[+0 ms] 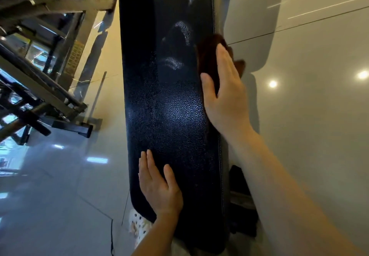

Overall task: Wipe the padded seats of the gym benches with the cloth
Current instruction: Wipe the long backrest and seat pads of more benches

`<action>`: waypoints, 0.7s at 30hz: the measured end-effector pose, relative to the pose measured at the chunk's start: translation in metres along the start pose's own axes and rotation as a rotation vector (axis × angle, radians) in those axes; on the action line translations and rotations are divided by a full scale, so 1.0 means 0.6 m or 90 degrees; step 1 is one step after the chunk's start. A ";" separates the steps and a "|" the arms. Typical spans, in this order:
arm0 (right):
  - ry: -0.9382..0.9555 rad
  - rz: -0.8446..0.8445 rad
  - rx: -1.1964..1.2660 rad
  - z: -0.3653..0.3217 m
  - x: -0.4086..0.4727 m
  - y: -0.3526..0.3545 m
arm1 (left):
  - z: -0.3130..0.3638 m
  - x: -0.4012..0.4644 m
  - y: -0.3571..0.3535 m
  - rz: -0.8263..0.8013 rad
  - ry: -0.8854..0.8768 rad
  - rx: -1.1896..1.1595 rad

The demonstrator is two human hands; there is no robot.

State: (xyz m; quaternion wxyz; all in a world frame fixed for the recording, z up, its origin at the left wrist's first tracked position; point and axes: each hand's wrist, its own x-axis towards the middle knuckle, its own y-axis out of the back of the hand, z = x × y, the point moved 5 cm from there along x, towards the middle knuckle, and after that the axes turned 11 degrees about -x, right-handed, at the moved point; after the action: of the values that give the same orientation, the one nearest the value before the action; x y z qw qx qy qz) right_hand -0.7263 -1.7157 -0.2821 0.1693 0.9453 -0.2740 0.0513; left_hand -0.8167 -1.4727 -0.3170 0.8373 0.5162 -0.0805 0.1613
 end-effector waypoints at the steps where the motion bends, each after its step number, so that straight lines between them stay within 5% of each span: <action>1: -0.003 -0.009 -0.001 0.001 -0.019 0.003 | 0.001 0.001 0.000 -0.001 -0.001 0.000; 8: -0.056 -0.031 -0.006 0.008 -0.174 0.013 | 0.003 -0.002 0.001 -0.013 0.000 0.005; 21: -0.060 -0.007 -0.065 0.001 -0.026 -0.006 | -0.004 0.001 -0.004 -0.015 -0.003 -0.010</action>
State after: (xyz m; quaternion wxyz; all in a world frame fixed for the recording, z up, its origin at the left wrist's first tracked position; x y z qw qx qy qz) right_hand -0.7379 -1.7053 -0.2866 0.2044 0.9383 -0.2790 -0.0085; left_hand -0.8156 -1.4715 -0.3197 0.8428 0.5110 -0.0781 0.1497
